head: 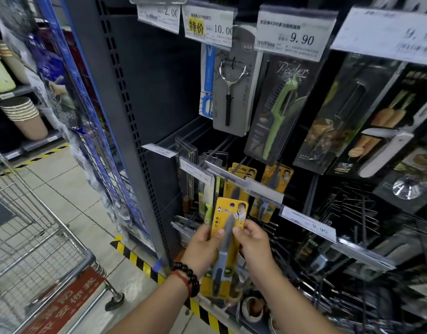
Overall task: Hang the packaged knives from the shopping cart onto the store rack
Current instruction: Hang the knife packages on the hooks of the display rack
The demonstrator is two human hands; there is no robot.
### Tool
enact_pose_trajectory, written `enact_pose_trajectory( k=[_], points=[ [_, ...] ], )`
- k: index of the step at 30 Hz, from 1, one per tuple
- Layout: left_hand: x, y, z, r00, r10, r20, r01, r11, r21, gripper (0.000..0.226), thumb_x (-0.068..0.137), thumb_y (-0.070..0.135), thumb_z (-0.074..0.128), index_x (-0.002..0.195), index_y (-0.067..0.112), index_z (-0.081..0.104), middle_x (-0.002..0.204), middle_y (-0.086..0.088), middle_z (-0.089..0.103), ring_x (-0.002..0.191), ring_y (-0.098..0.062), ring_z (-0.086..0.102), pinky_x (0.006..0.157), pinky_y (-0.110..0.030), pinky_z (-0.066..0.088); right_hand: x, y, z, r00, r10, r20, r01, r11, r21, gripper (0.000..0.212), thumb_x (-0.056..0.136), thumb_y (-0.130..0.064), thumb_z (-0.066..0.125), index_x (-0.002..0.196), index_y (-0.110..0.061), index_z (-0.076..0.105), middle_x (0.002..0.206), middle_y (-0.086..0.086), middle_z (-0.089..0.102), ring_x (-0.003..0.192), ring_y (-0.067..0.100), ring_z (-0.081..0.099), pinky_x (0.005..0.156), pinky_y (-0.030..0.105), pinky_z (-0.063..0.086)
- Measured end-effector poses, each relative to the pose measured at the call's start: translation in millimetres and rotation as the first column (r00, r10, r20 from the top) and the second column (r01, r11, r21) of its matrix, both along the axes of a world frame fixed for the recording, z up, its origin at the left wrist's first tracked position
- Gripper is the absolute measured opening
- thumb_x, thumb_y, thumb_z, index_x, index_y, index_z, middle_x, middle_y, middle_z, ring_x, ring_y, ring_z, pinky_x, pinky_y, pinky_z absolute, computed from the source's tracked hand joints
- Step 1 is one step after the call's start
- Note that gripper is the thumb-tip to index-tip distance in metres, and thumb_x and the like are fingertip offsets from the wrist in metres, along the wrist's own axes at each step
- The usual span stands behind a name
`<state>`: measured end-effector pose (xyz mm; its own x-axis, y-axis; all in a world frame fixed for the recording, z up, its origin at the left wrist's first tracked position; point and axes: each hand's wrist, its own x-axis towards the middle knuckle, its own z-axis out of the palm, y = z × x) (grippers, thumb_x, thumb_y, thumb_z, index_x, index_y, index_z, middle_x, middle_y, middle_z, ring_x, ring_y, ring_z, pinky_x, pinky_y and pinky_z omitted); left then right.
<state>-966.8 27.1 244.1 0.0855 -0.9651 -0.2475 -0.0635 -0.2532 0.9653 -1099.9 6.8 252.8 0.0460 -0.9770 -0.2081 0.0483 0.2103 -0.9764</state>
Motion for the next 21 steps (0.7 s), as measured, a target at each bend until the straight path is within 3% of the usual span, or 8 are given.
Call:
enact_pose_trajectory(
  k=[2, 3, 5, 7, 9, 12, 17, 21],
  points=[
    [10, -6, 13, 0.955, 0.189, 0.228, -0.152, 0.974, -0.169, 0.026, 0.090, 0.035, 0.062, 0.108, 0.018, 0.055, 0.104, 0.002, 0.058, 0.094, -0.011, 0.056, 0.078, -0.015, 0.044, 1, -2, -3, 0.999, -0.023, -0.023, 0.023, 1.000, -0.010, 0.021, 0.098, -0.004, 0.053, 0.096, -0.016, 0.070, 0.090, -0.001, 0.077, 0.082, 0.011, 0.072, 0.069, 0.021, 0.052],
    [18, -11, 23, 0.903, 0.277, 0.327, -0.181, 0.938, -0.295, 0.026, 0.090, 0.030, 0.063, 0.112, 0.021, 0.054, 0.107, 0.005, 0.055, 0.100, -0.011, 0.054, 0.082, -0.015, 0.043, 2, -3, -3, 0.999, -0.032, -0.029, 0.032, 0.999, -0.013, 0.020, 0.098, -0.005, 0.053, 0.096, -0.016, 0.070, 0.089, -0.002, 0.077, 0.083, 0.010, 0.072, 0.070, 0.021, 0.052],
    [36, -25, 44, 0.785, 0.392, 0.480, -0.105, 0.848, -0.519, 0.037, 0.089, 0.026, 0.064, 0.124, 0.018, 0.053, 0.120, 0.005, 0.049, 0.117, -0.013, 0.045, 0.100, -0.023, 0.036, 6, -6, -3, 0.998, -0.064, -0.024, 0.063, 0.998, -0.020, 0.019, 0.098, -0.006, 0.053, 0.096, -0.016, 0.069, 0.088, -0.003, 0.076, 0.081, 0.008, 0.071, 0.070, 0.019, 0.051],
    [52, -45, 57, 0.688, 0.421, 0.591, 0.044, 0.789, -0.613, 0.048, 0.089, 0.028, 0.065, 0.133, 0.013, 0.050, 0.135, -0.002, 0.044, 0.131, -0.018, 0.032, 0.110, -0.027, 0.022, 12, -12, -1, 0.994, -0.104, -0.023, 0.104, 0.994, -0.023, 0.017, 0.098, -0.006, 0.054, 0.096, -0.016, 0.068, 0.089, -0.006, 0.074, 0.080, 0.003, 0.068, 0.069, 0.013, 0.049],
    [62, -67, 63, 0.649, 0.365, 0.668, 0.159, 0.793, -0.588, 0.056, 0.092, 0.038, 0.059, 0.139, 0.011, 0.045, 0.147, -0.005, 0.038, 0.141, -0.021, 0.021, 0.115, -0.030, 0.015, 21, -19, 0, 0.989, -0.144, -0.030, 0.143, 0.989, -0.034, 0.017, 0.098, -0.007, 0.055, 0.094, -0.019, 0.066, 0.089, -0.010, 0.071, 0.077, -0.003, 0.065, 0.068, 0.010, 0.048],
    [68, -94, 58, 0.588, 0.244, 0.772, 0.318, 0.808, -0.497, 0.062, 0.095, 0.051, 0.042, 0.143, 0.012, 0.041, 0.153, -0.005, 0.034, 0.146, -0.022, 0.013, 0.119, -0.043, 0.016, 30, -28, 3, 0.971, -0.237, -0.038, 0.235, 0.971, -0.046, 0.018, 0.098, -0.009, 0.056, 0.090, -0.023, 0.064, 0.089, -0.012, 0.068, 0.082, 0.001, 0.062, 0.073, 0.012, 0.046],
    [71, -114, 48, 0.532, 0.280, 0.799, 0.366, 0.775, -0.515, 0.049, 0.098, 0.047, 0.040, 0.134, 0.017, 0.053, 0.147, 0.001, 0.043, 0.145, -0.018, 0.017, 0.110, -0.039, 0.007, 38, -42, 5, 0.929, -0.369, -0.032, 0.366, 0.928, -0.062, 0.014, 0.098, -0.009, 0.056, 0.094, -0.021, 0.063, 0.091, -0.008, 0.065, 0.086, 0.008, 0.060, 0.076, 0.018, 0.044],
    [76, -117, 44, 0.533, 0.311, 0.787, 0.380, 0.743, -0.551, 0.052, 0.097, 0.053, 0.032, 0.129, 0.020, 0.056, 0.141, 0.004, 0.049, 0.143, -0.019, 0.022, 0.112, -0.050, 0.002, 43, -51, -1, 0.917, -0.389, -0.087, 0.385, 0.921, -0.053, 0.009, 0.098, -0.011, 0.056, 0.097, -0.017, 0.062, 0.092, -0.005, 0.064, 0.091, 0.013, 0.058, 0.083, 0.027, 0.041]
  ],
)
